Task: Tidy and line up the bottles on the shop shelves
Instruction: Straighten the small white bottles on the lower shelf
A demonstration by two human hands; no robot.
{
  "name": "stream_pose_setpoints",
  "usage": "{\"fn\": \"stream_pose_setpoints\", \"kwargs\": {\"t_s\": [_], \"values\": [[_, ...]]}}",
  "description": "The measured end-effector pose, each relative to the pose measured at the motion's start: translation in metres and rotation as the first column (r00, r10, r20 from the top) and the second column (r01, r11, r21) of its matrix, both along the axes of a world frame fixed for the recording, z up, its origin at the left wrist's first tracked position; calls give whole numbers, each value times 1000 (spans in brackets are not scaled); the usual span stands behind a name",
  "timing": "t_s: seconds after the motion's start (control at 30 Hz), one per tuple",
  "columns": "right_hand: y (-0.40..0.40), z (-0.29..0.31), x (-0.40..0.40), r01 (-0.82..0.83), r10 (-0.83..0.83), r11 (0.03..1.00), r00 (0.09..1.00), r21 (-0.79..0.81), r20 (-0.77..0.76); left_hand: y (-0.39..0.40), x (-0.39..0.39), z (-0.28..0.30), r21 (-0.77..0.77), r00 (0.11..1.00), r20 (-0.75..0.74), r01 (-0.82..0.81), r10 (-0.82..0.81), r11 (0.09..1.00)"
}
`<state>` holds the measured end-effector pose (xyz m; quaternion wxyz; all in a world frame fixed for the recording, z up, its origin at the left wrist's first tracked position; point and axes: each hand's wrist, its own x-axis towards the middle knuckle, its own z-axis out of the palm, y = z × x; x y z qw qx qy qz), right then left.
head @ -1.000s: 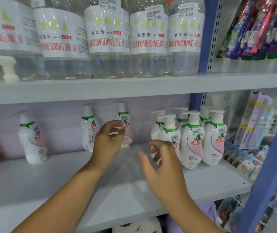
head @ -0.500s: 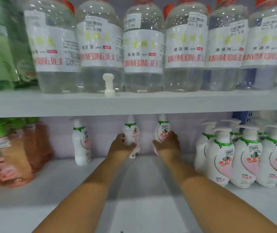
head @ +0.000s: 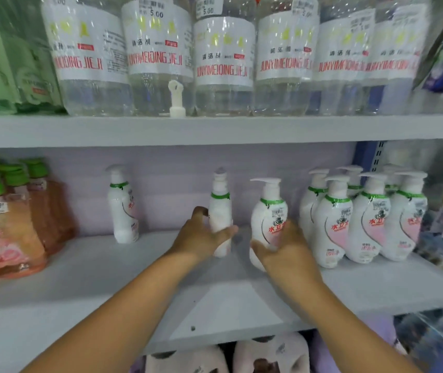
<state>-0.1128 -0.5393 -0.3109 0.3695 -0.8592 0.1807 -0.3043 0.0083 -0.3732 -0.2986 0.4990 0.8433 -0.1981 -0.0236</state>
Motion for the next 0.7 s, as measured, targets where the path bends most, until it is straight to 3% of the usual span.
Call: {"fn": "stream_pose_setpoints", "kwargs": {"t_s": [0.1,0.17,0.33,0.7], "values": [[-3,-6,-36,70,-67,994,997,-90,40,4,-11,-1,-113,994,-81,61,-70,992],[-6,-9,-46,139,-130,980,989,-141,74,11,-10,1,-105,998,-49,32,-38,994],[-10,-13,-54,180,-150,960,978,-214,149,3,-10,6,-112,983,-31,179,-183,977],[-19,-16,-52,164,-131,971,974,-176,184,-69,-47,5,-122,998,50,30,-24,992]]}}
